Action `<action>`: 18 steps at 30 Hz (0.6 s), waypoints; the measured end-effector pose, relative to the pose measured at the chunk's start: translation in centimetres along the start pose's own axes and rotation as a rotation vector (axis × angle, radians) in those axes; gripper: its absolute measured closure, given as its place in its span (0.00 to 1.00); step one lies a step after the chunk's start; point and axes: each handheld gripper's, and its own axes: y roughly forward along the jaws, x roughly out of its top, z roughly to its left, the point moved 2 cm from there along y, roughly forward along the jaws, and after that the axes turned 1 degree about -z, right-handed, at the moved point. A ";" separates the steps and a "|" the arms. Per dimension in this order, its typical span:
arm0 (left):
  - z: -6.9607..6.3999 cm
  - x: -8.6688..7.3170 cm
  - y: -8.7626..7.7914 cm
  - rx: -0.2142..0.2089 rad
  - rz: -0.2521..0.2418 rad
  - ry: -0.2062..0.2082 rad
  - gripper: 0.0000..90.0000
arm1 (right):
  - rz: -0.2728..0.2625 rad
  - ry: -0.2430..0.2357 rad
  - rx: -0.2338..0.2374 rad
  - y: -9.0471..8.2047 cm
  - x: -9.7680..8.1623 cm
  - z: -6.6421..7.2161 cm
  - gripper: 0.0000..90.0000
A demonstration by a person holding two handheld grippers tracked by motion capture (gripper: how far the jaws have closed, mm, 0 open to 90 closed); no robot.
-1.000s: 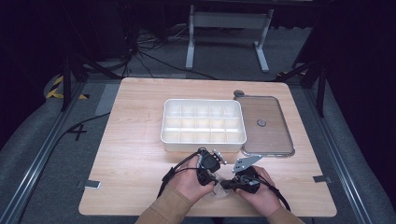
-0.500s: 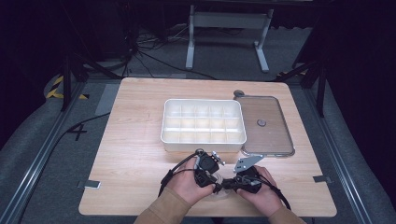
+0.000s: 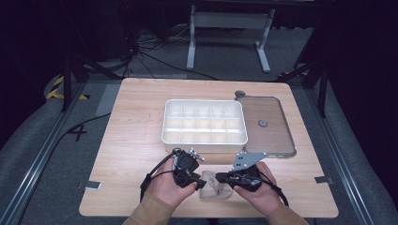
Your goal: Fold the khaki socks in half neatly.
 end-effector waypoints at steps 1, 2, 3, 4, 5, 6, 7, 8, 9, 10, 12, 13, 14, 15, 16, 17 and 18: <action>0.1 -0.2 0.0 0.006 0.000 -0.004 0.74 | 0.016 -0.005 0.002 0.4 0.1 0.0 0.96; 0.2 -0.3 -0.1 0.012 0.003 -0.007 0.74 | 0.027 -0.004 -0.001 0.7 0.0 0.0 0.96; 0.3 -0.4 -0.1 0.014 0.005 -0.017 0.75 | 0.042 -0.001 -0.001 0.9 -0.1 -0.1 0.96; 0.4 -0.5 -0.1 0.016 0.007 -0.023 0.75 | 0.054 0.006 0.000 1.0 -0.2 -0.1 0.96; 0.5 -0.5 -0.1 0.017 0.004 -0.019 0.75 | 0.063 0.007 -0.003 1.1 -0.3 -0.2 0.95; 0.6 -0.5 0.0 0.018 0.007 -0.018 0.75 | 0.069 0.008 -0.004 1.2 -0.4 -0.2 0.95; 0.6 -0.5 0.0 0.014 0.009 -0.023 0.75 | 0.078 0.013 -0.003 1.2 -0.5 -0.2 0.95; 0.7 -0.4 0.2 0.013 0.007 -0.019 0.76 | 0.084 0.019 -0.002 1.2 -0.6 -0.3 0.95; 0.6 -0.4 0.3 0.011 0.019 -0.018 0.76 | 0.090 0.024 -0.005 1.2 -0.8 -0.3 0.95; 0.6 -0.3 0.5 0.010 0.021 -0.013 0.76 | 0.094 0.024 -0.006 1.2 -1.0 -0.4 0.95; 0.4 0.0 1.2 -0.005 0.046 0.002 0.76 | 0.103 0.038 -0.005 1.1 -1.3 -0.4 0.95; 0.2 0.1 1.6 -0.008 0.061 0.012 0.76 | 0.113 0.048 -0.007 1.1 -1.5 -0.5 0.95; 0.0 0.2 2.1 -0.015 0.080 0.020 0.76 | 0.116 0.049 -0.010 1.0 -1.7 -0.5 0.95; 0.0 0.2 2.1 -0.015 0.080 0.020 0.77 | 0.116 0.049 -0.010 1.0 -1.7 -0.5 0.95; -0.1 0.4 2.5 -0.019 0.085 0.030 0.77 | 0.121 0.059 -0.011 1.0 -1.9 -0.5 0.95; -0.2 0.4 2.9 -0.022 0.097 0.031 0.77 | 0.126 0.064 -0.013 0.9 -2.1 -0.6 0.95; -0.3 0.6 3.2 -0.029 0.110 0.038 0.78 | 0.130 0.068 -0.014 0.9 -2.2 -0.6 0.95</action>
